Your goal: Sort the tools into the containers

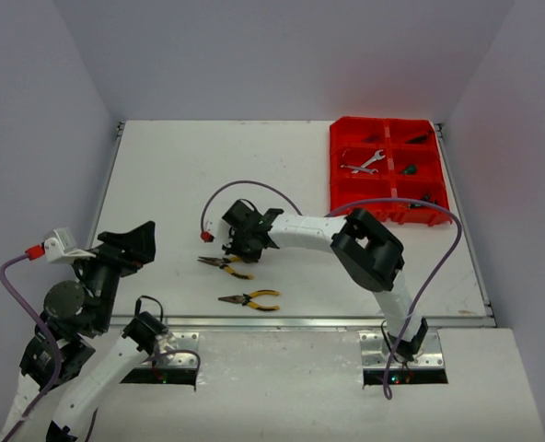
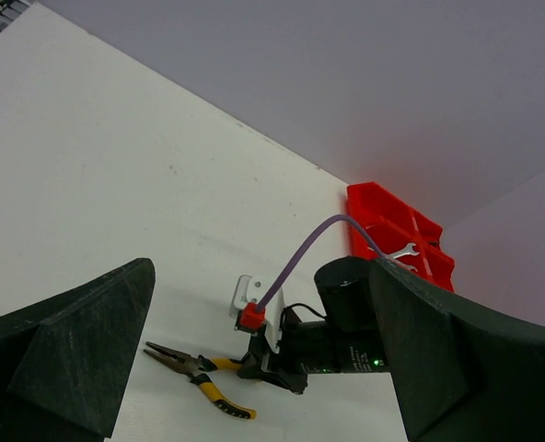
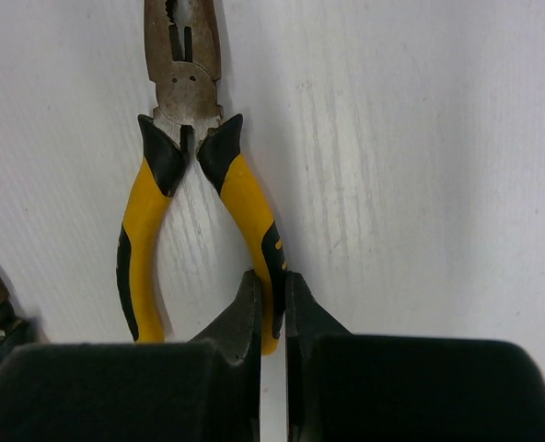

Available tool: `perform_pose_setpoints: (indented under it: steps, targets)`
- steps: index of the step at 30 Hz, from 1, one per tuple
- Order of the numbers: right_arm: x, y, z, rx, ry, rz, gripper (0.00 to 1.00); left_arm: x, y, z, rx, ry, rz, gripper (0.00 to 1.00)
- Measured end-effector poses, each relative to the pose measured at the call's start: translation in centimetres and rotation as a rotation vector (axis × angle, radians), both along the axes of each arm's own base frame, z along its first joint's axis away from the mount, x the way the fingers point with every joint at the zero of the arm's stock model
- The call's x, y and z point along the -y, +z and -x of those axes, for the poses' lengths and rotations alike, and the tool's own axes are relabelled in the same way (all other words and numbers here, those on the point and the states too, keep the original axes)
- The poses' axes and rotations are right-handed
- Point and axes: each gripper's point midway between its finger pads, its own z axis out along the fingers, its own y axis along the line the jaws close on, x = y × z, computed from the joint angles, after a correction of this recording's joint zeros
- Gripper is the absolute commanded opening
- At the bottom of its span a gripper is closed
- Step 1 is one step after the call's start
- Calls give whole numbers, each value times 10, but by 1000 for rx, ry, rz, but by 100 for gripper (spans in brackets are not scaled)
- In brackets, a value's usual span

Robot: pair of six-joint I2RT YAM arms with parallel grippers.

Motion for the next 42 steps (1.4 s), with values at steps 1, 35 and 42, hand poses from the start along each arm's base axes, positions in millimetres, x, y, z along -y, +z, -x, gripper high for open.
perform_pose_setpoints:
  steps: [1,35,42]
  targets:
    - [4,0,1,-1,-14,5,0,0,0,0,0,0,0,100]
    - [237,142,-89,115,-1049,-304,0,0,2,2,13,-10,3,100]
    - [292,157,-106,219,-1001,-214,0,2,3,2,16,-18,3,100]
